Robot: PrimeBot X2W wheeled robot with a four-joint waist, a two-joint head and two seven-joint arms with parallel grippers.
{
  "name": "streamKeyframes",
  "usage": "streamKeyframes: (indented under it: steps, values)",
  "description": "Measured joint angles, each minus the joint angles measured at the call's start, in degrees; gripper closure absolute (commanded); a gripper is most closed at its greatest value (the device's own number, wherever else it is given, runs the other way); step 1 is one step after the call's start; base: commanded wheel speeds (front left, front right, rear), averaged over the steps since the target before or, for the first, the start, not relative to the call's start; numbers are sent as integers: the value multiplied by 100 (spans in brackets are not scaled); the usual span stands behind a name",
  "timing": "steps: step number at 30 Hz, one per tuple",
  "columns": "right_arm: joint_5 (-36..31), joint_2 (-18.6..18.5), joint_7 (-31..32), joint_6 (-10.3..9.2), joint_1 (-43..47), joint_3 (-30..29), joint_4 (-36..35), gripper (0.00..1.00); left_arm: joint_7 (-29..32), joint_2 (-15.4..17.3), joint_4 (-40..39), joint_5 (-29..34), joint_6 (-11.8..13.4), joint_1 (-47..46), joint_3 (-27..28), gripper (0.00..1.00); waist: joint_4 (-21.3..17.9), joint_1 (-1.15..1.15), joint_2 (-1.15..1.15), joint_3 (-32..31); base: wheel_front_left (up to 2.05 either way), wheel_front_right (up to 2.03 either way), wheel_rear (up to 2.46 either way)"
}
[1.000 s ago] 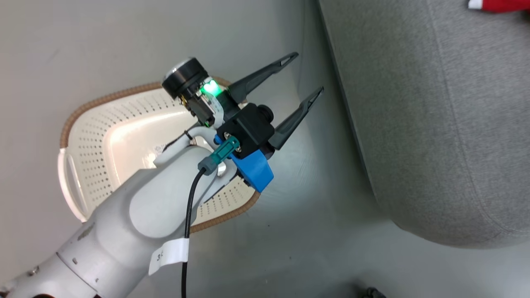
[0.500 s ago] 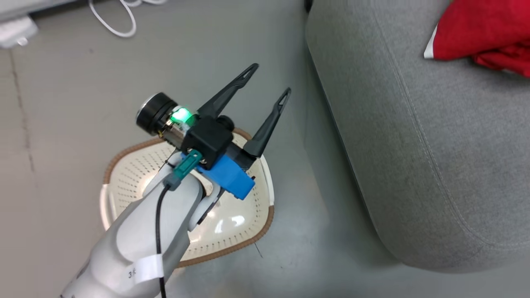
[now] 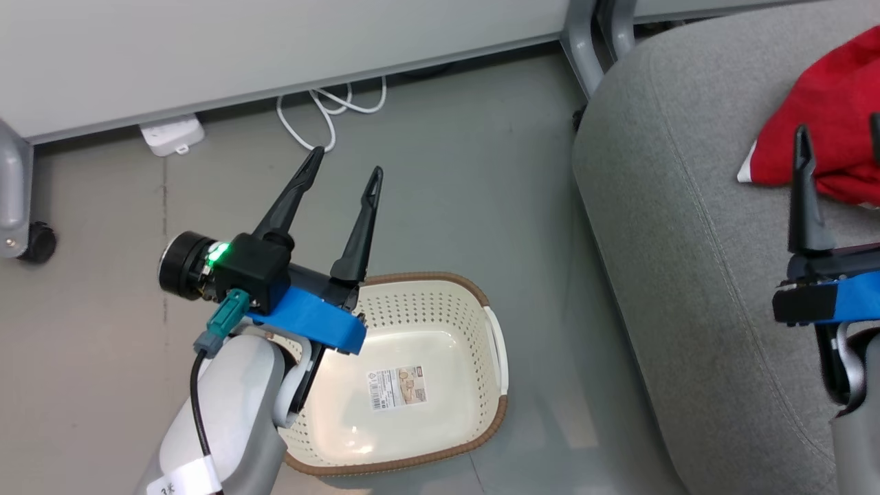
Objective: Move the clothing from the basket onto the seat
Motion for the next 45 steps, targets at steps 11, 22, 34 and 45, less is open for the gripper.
streamKeyframes:
  steps: [11, 22, 34, 45]
  values:
    - [143, 388, 0, 0, 598, 352, 24, 0, 0, -289, -123, 298, -32, 946, 1083, 0, 512, 0, 0, -713, 0, 0, 0]
    - [236, 701, 0, 0, 1345, 316, 103, 0, 0, -513, -252, 535, -124, 1734, 1648, 0, 784, 0, 0, -1174, 0, 0, 0]
    - [385, 894, 0, 0, 2009, 338, 274, 0, 0, -621, -209, 650, -205, 2350, 2029, 0, 879, 0, 0, -1547, 0, 0, 0]
    - [528, 954, 0, 0, 2281, 416, 402, 0, 0, -649, -176, 666, -226, 2608, 2149, 0, 925, 0, 0, -1683, 0, 0, 0]
